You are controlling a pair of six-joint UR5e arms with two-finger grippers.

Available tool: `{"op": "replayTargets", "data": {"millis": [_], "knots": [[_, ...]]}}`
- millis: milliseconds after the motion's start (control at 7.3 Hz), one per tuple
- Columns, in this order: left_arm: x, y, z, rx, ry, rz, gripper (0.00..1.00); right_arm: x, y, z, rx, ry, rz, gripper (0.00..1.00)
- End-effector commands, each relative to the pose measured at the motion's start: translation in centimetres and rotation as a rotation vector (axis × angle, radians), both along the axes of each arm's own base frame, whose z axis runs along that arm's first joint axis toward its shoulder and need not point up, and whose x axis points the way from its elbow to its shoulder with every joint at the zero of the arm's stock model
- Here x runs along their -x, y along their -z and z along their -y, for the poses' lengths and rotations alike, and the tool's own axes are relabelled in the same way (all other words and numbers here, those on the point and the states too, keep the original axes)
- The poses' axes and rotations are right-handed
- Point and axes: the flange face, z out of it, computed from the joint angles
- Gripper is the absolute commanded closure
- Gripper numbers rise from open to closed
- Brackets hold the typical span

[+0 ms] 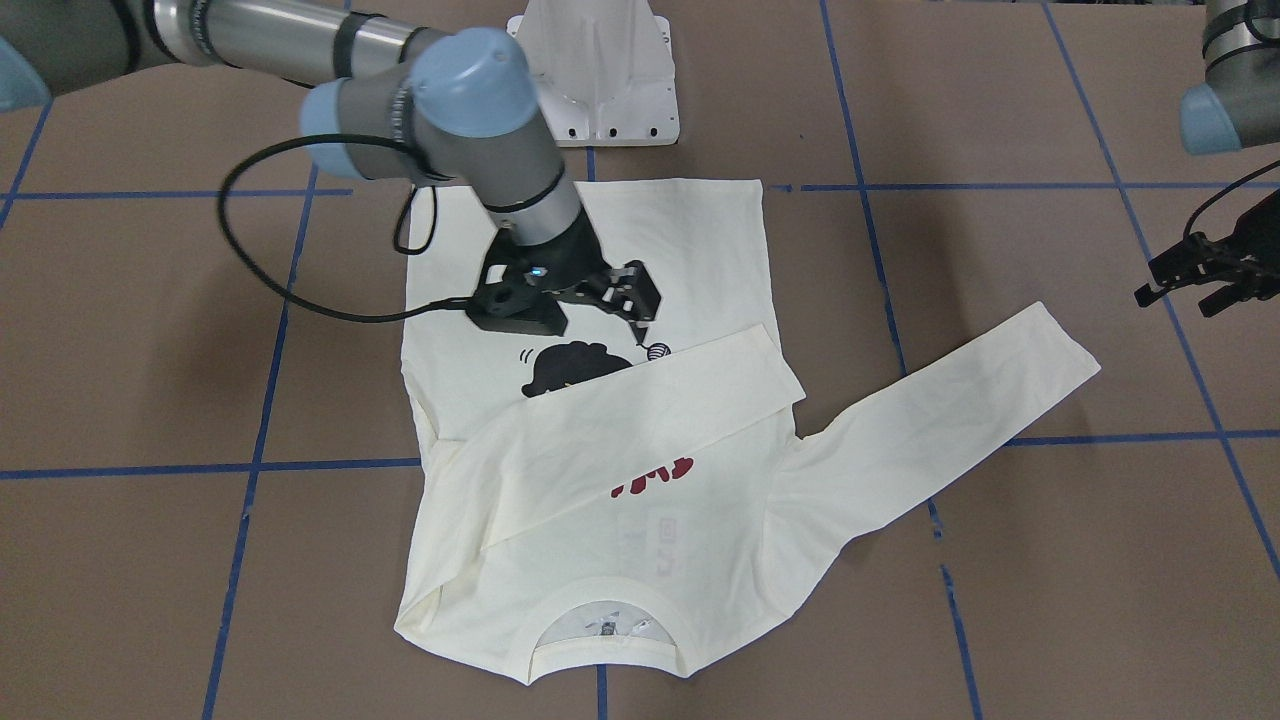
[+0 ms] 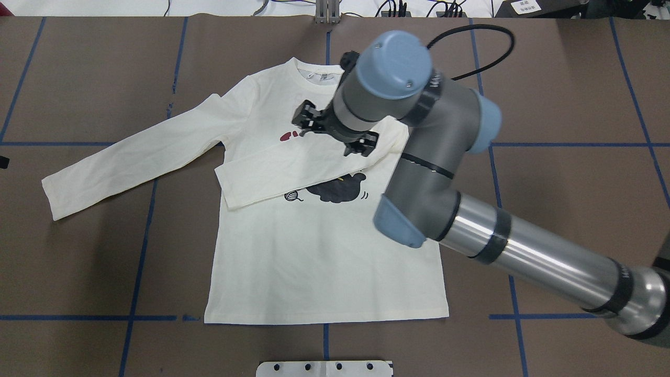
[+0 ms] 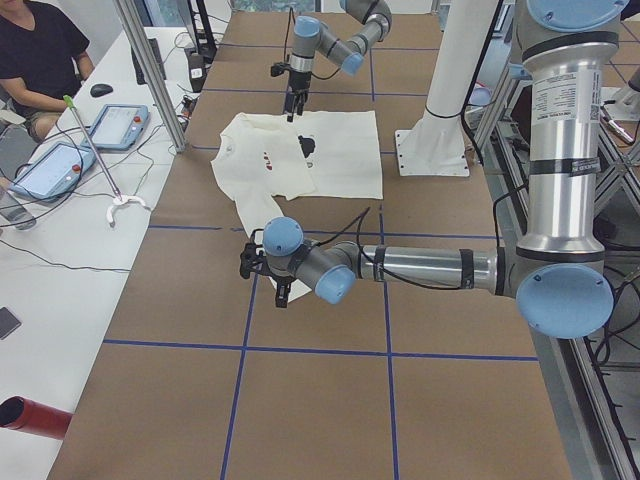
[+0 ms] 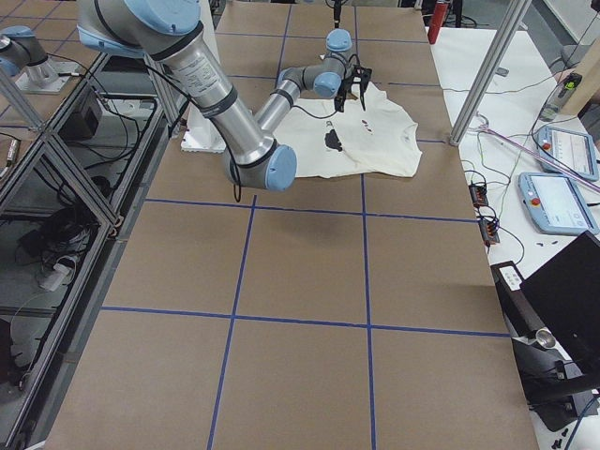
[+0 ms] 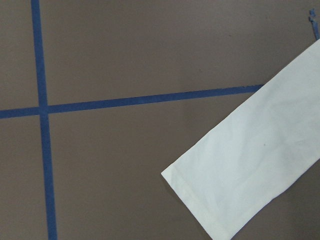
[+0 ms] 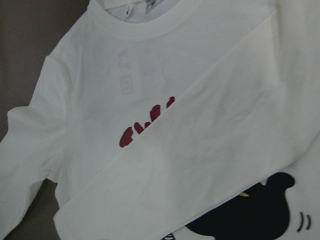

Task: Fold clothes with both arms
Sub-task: 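Release the sleeve and lift the right gripper away from the shirt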

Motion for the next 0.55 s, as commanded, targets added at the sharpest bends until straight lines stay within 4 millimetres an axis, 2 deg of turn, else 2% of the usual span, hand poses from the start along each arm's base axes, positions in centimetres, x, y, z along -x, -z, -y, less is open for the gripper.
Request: {"op": "replayTargets", "data": {"millis": [0, 137, 274, 411], "knots": [[-4.7, -1.2, 1.4, 0.088, -0.027, 0.006, 0.1, -13.0, -10.1, 2.0, -0.066, 0.081, -0.049, 0.01], [-5.9, -0.8, 2.0, 0.111, -0.012, 0.012, 0.11, -16.8, -14.7, 2.3, -0.098, 0.103, -0.094, 0.01], [-7.1, -1.6, 2.3, 0.113, -0.024, 0.034, 0.14, -19.7, -18.5, 2.3, -0.127, 0.128, -0.132, 0.01], [-7.3, -2.0, 3.7, 0.086, 0.016, 0.093, 0.16, -21.7, -20.5, 2.1, -0.139, 0.135, -0.152, 0.01]]}}
